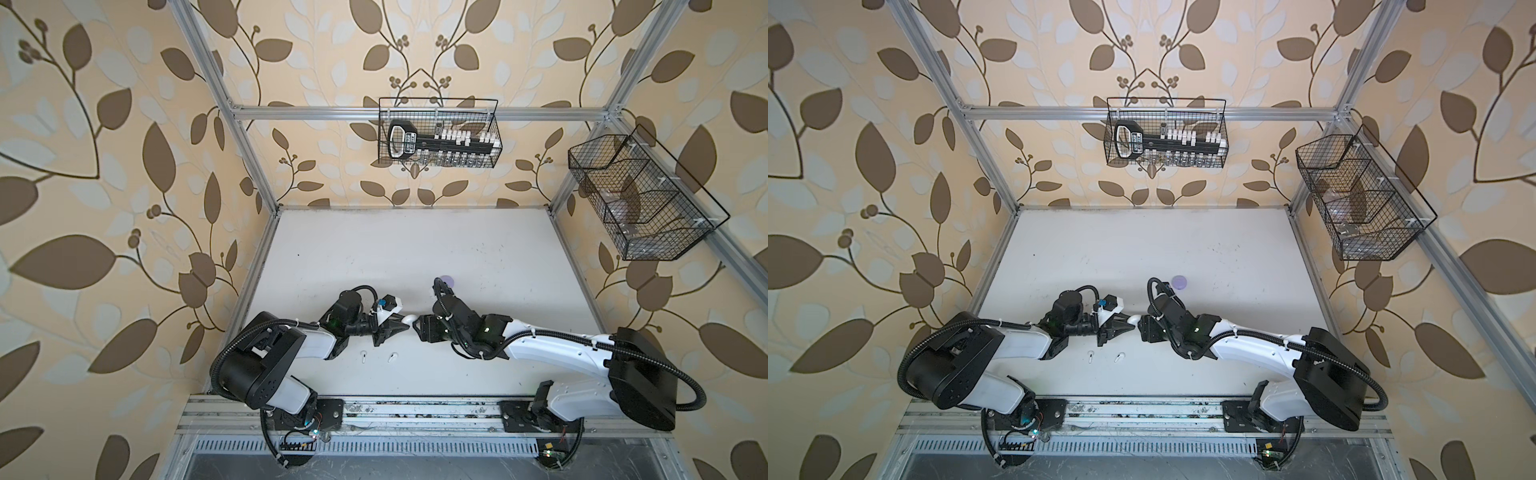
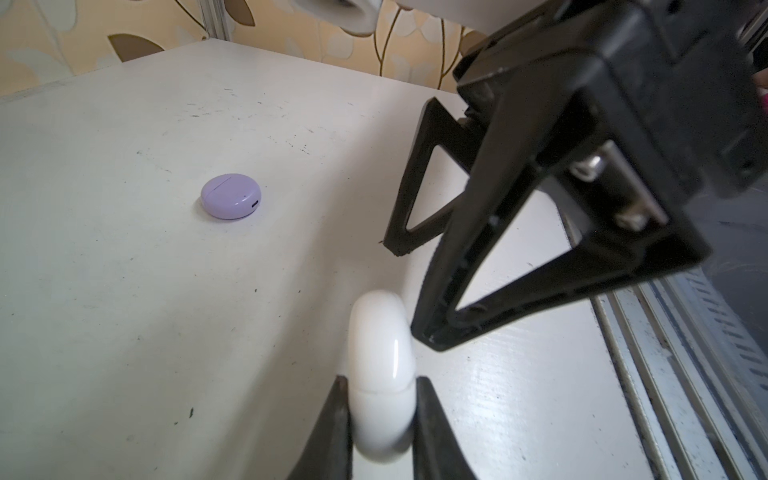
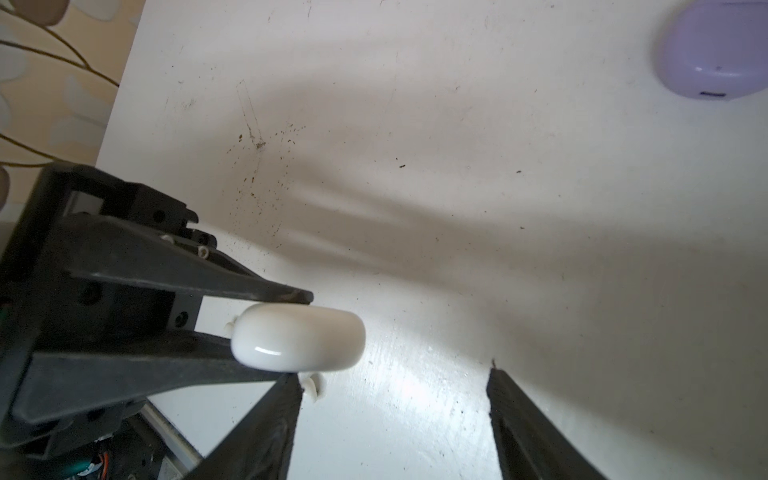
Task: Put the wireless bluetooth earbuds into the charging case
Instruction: 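Pull the lid open with the right gripper while the left gripper holds the case base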
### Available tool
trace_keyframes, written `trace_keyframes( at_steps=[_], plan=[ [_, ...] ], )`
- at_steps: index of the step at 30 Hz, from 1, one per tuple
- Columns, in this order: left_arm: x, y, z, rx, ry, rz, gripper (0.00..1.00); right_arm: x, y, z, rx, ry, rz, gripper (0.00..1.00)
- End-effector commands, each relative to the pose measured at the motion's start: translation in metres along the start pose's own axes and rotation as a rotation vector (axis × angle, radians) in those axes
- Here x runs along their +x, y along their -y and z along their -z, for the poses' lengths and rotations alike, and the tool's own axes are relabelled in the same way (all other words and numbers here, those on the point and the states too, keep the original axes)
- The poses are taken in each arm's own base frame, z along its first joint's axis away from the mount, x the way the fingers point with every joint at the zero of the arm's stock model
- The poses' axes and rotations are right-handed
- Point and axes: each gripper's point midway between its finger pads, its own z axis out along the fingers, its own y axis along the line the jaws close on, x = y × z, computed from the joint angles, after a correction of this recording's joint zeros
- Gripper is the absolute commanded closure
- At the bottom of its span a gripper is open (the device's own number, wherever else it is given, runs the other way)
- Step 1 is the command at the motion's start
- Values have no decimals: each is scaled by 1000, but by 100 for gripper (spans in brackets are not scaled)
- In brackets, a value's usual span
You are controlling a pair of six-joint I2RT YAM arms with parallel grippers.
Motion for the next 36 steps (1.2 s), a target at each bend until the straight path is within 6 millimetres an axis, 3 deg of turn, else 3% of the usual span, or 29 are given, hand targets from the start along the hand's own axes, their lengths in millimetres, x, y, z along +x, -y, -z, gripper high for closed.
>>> trace_keyframes(
  at_steps=[1, 28, 36],
  plan=[
    [-8, 12, -4, 57, 18, -54, 88, -11, 1, -1, -8, 40, -24, 29],
    [-3, 20, -7, 72, -13, -93, 89, -35, 30, 12, 31, 88, -66, 29],
    [-4, 18, -7, 56, -11, -96, 89, -4, 12, 24, -20, 24, 21, 28]
  ],
)
